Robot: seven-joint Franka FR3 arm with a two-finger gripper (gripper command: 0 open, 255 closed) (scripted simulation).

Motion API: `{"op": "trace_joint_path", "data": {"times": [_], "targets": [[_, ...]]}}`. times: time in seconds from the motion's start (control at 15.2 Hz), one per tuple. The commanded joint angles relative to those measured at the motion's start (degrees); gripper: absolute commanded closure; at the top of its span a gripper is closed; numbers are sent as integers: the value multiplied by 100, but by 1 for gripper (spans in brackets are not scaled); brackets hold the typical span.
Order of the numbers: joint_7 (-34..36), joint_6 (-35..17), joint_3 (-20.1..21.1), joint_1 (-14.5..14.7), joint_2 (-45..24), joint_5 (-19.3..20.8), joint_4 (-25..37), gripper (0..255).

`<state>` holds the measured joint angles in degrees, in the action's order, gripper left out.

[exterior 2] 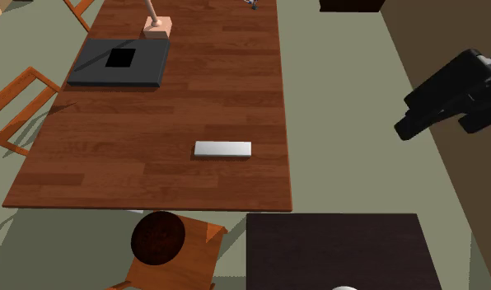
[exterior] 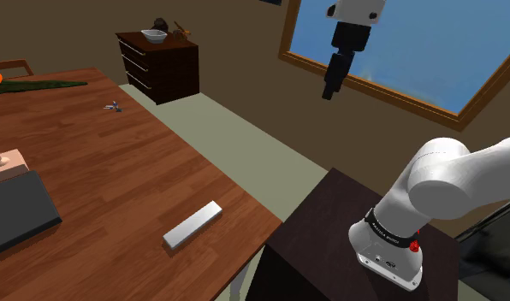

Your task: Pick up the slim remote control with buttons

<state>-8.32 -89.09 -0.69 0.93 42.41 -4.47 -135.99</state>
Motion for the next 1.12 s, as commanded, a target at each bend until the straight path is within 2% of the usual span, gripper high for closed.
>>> {"op": "trace_joint_path", "data": {"times": [0.0, 0.53, 1.06], "targets": [[0, 0, 0, 0, 0, 0, 0, 0], [-806, -1575, 160, 459, -1081, -43, -445, 0], [-1548, -3048, 387, 879, -2482, -74, -457, 0]]}}
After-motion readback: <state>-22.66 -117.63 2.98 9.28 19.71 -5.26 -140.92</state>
